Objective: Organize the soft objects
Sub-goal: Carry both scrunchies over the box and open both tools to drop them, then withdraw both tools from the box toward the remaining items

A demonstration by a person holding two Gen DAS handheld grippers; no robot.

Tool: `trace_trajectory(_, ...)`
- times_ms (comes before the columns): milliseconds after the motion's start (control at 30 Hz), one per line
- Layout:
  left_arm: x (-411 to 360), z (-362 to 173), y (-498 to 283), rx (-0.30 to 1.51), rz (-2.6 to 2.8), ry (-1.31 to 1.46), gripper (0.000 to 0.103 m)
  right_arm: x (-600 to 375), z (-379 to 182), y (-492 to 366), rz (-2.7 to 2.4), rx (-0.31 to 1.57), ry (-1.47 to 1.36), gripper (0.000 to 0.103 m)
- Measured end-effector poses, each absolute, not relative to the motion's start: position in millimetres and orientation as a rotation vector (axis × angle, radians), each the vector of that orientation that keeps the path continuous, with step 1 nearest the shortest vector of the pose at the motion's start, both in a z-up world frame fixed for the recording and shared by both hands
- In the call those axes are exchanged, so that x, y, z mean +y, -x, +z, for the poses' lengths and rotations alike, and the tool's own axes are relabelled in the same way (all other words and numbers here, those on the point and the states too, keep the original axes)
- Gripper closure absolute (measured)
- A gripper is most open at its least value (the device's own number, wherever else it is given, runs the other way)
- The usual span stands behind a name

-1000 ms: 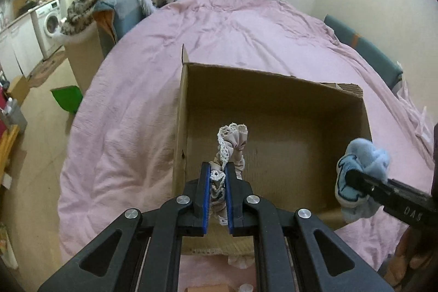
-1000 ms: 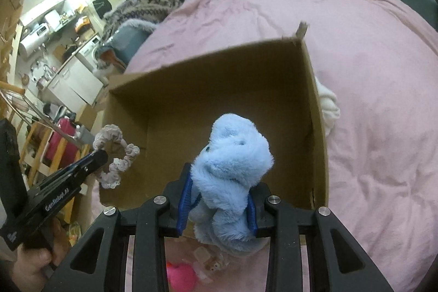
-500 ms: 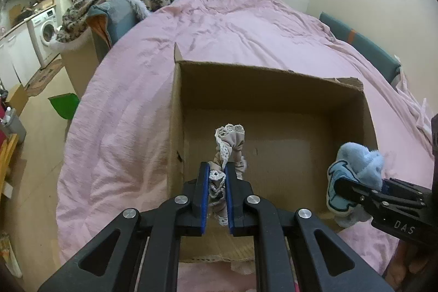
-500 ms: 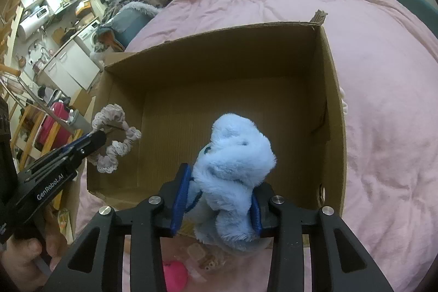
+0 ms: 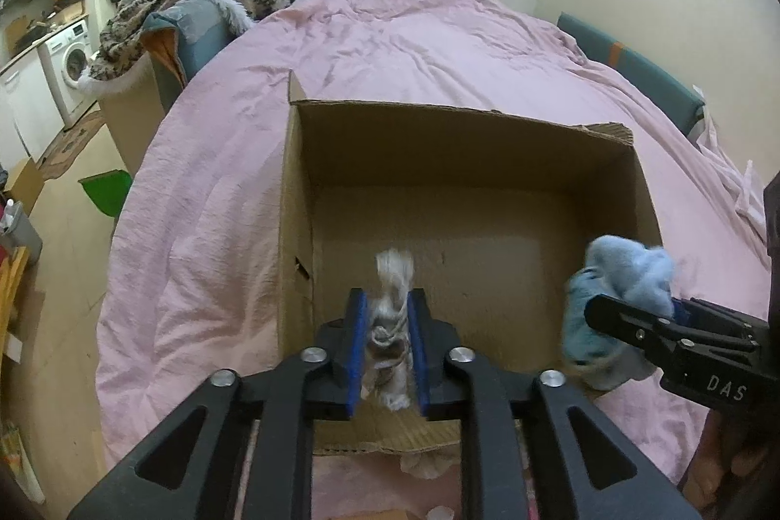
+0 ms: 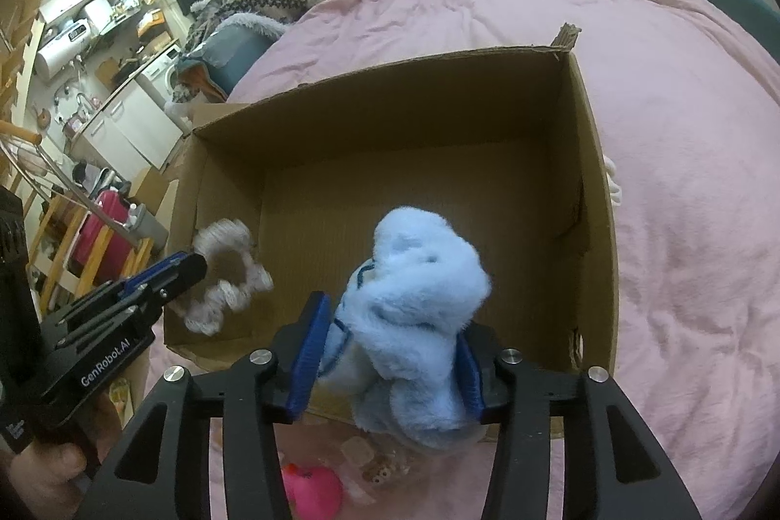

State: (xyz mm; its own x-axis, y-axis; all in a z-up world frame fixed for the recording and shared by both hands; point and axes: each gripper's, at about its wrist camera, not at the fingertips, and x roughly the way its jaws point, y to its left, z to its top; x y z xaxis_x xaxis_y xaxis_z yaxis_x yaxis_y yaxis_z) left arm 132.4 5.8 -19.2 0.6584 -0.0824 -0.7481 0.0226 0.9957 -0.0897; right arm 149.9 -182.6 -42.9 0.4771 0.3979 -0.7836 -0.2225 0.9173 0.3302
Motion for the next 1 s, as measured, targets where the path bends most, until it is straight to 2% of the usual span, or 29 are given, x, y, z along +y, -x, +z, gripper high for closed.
trace_trajectory(67,3.8,-17.8,-131.2,0.842,-0.061,0.062,0.072,-182.6,-41.8,-148.5,0.388,0.997,-0.194,0.051)
trace_trajectory(133,1.5,-17.0,-129.1,0.832,-0.057,0.052,0.052,-181.5,-39.4,-147.6,0.395,0.984,-0.186,0.051)
trace_trajectory(200,-0.2,-15.5,-127.0,0.822,-0.059,0.045,0.038,-180.0,-37.9,-147.0,0.394,0.976,-0.175,0.045)
trace_trajectory(233,-1.1,-14.5,-125.8,0.816,-0.061,0.04,0.033,-180.1,-37.1,-146.7,0.391,0.973,-0.174,0.038)
trace_trajectory(367,-2.9,-12.0,-124.6,0.809,-0.054,0.024,0.031,-182.9,-34.8,-150.4,0.381,0.962,-0.195,0.029)
trace_trajectory(1000,8.8,5.9,-94.9,0.821,-0.043,0.064,0.031,-193.0,-18.5,-127.3,0.363,0.963,-0.192,0.029)
